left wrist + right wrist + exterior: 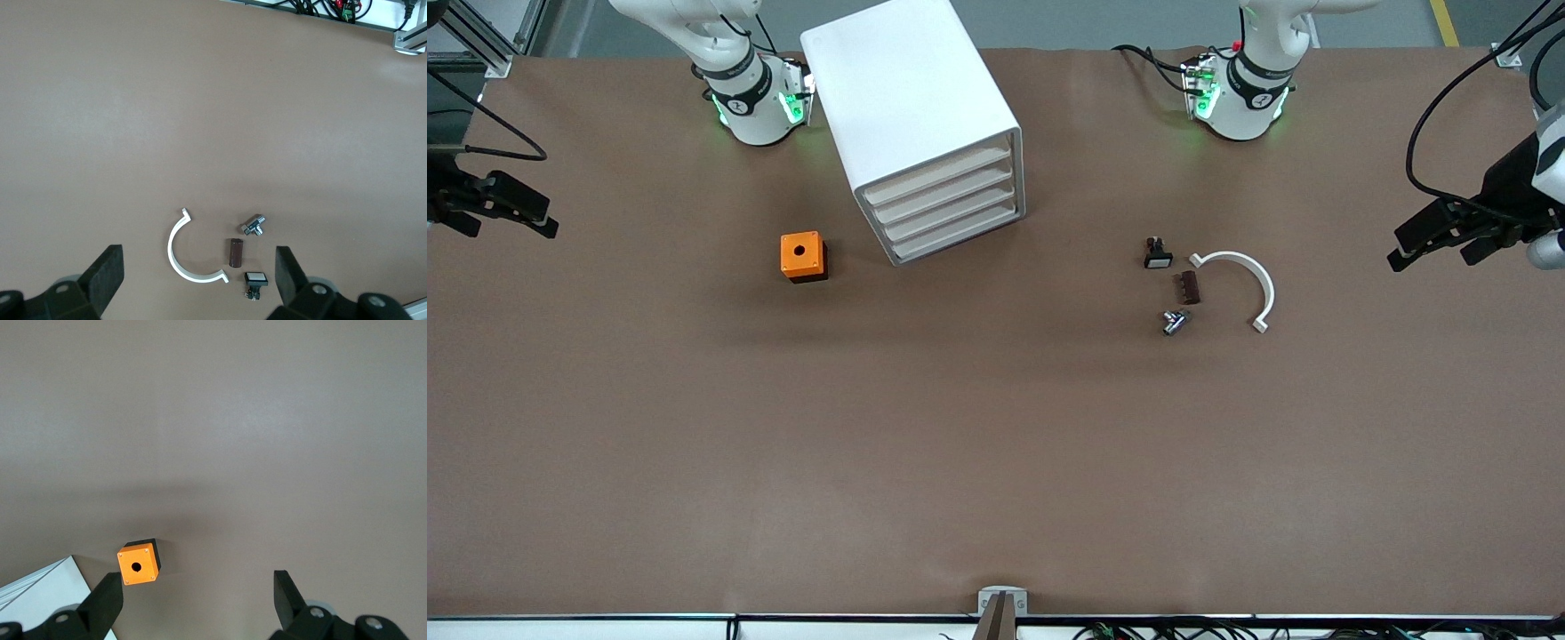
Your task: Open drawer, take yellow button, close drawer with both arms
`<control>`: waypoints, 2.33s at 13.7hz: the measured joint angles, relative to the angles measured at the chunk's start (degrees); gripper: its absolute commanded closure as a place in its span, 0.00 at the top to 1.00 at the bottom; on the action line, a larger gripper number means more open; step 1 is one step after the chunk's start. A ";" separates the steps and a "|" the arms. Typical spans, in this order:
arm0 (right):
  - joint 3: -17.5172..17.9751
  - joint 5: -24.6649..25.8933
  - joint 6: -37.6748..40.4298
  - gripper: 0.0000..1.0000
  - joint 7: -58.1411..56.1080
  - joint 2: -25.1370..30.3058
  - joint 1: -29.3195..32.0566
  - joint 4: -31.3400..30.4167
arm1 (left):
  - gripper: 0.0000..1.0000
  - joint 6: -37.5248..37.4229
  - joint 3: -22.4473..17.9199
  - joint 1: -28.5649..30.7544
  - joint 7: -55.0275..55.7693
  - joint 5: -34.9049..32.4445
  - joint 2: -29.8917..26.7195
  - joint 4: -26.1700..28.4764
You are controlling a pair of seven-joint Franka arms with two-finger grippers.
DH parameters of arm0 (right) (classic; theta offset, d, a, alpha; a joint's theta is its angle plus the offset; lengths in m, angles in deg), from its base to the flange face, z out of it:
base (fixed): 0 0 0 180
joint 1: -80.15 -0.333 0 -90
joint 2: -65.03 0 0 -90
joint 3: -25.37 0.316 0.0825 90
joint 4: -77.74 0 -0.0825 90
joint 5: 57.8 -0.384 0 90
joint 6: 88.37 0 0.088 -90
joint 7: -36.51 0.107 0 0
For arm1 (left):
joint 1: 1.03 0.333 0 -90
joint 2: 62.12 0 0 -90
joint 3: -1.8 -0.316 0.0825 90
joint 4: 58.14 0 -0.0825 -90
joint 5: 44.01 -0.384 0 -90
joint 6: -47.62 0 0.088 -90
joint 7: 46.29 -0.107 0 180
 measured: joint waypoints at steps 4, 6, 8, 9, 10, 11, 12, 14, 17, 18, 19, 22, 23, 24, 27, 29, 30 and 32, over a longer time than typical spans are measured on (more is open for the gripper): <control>-0.02 0.00 0.00 1.00 0.00 0.03 0.00 -0.03 | 1.00 -0.17 -0.30 0.03 0.00 0.00 2.69 0.34; -0.11 0.03 0.00 1.00 0.00 0.04 0.03 -0.06 | 1.00 -0.11 -0.17 -0.30 0.07 0.00 6.41 0.38; -0.18 0.03 0.01 1.00 0.00 0.05 0.03 -0.08 | 1.00 -0.07 0.49 -1.50 2.37 0.00 9.74 0.34; -0.19 0.03 0.02 1.00 0.00 0.06 0.03 -0.09 | 1.00 -0.07 0.93 -2.91 5.40 0.00 10.99 0.29; -0.20 0.03 0.03 1.00 0.00 0.07 0.03 -0.09 | 1.00 -0.05 1.36 -4.75 9.47 0.00 12.05 0.13; -0.21 0.03 0.03 1.00 0.00 0.08 0.03 -0.10 | 1.00 -0.15 1.82 -6.78 13.81 0.28 13.13 -0.35; -0.23 0.03 0.05 1.00 0.00 0.09 0.03 -0.11 | 1.00 -0.69 2.13 -8.98 18.28 1.35 14.48 -1.25; -0.24 0.03 0.09 1.00 0.00 0.10 0.03 -0.12 | 1.00 -3.03 2.32 -12.86 27.34 6.01 18.24 -4.25; -0.25 0.03 0.10 1.00 0.00 0.11 0.03 -0.13 | 1.00 -6.17 2.37 -17.21 41.07 14.05 24.81 -9.61; -0.25 0.03 0.12 1.00 0.00 0.11 0.03 -0.13 | 1.00 -6.75 2.37 -18.25 46.35 17.38 26.63 -10.91; -0.25 0.03 0.16 1.00 0.00 0.11 0.03 -0.14 | 1.00 -7.05 2.40 -18.97 51.77 20.93 28.15 -11.89; -0.25 0.03 0.21 1.00 0.00 0.11 0.03 -0.15 | 1.00 -7.76 2.59 -19.85 67.90 31.28 31.76 -13.39; -0.25 0.03 0.25 1.00 0.00 0.11 0.03 -0.16 | 1.00 -8.30 2.94 -19.88 72.98 33.91 32.92 -13.76; -0.25 0.03 0.31 1.00 0.00 0.11 0.03 -0.17 | 1.00 -9.13 3.59 -19.89 77.87 35.59 34.17 -14.15; -0.26 0.03 0.35 1.00 0.00 0.11 0.03 -0.19 | 1.00 -11.85 6.74 -20.00 92.93 38.44 38.82 -15.18; -0.26 0.03 0.49 1.00 0.00 0.11 0.03 -0.19 | 1.00 -14.78 8.23 -20.09 100.53 41.01 41.34 -15.72; -0.26 0.03 0.72 1.00 0.00 0.11 0.03 -0.19 | 0.99 -16.69 8.59 -20.12 103.80 42.55 42.19 -15.88; -0.26 0.03 0.93 1.00 0.00 0.11 0.03 -0.19 | 0.95 -19.89 9.31 -20.12 109.16 45.28 43.52 -15.95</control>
